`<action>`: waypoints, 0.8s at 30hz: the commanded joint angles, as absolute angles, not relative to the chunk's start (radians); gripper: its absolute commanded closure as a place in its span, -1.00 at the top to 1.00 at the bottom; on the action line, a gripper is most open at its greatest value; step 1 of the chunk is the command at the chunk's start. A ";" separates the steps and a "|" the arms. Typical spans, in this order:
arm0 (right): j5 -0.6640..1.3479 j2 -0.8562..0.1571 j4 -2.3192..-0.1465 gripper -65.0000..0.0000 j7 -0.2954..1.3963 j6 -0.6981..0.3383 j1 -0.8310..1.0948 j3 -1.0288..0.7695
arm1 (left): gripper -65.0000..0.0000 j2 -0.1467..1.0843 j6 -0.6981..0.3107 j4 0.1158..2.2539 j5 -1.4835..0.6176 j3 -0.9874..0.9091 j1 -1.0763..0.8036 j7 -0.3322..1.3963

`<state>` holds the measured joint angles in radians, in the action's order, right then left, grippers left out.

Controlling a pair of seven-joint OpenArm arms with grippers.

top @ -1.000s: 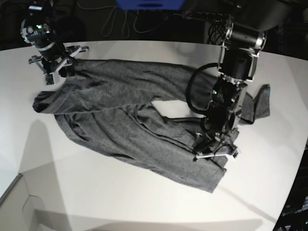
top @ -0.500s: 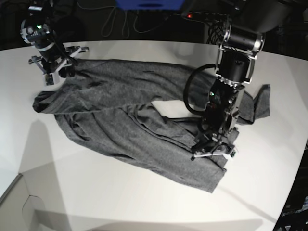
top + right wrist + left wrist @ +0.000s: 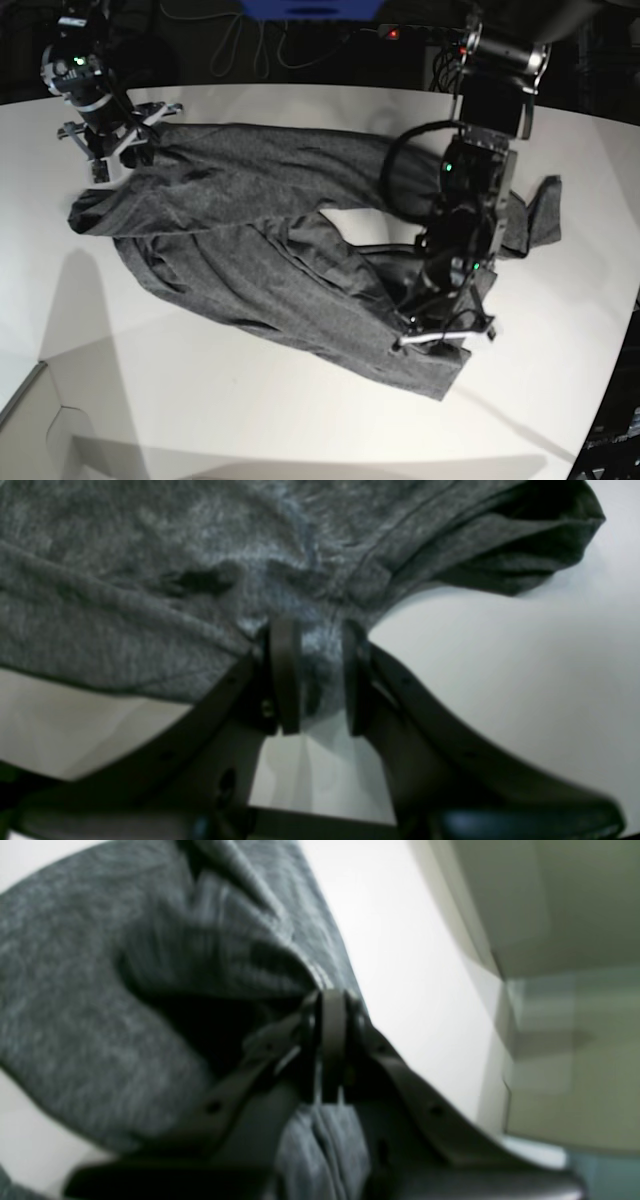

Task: Layout the t-shirt on the table in an organized manner, then fold the t-shirt properly
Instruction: 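Drag the grasped hem with the left gripper to spread the shirt flat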

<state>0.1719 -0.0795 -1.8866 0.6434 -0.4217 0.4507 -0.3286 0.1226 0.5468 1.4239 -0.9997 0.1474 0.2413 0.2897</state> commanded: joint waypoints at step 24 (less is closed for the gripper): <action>0.183 -0.085 -1.911 -0.52 0.624 -0.418 0.421 -0.334 | -0.99 0.295 0.535 2.018 -1.254 -0.251 -0.410 0.271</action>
<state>0.1722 -0.0799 -1.8881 0.6441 -0.4225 0.4255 -0.3305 0.2817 0.5423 1.9972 -1.2133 -0.2440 -0.4168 0.2798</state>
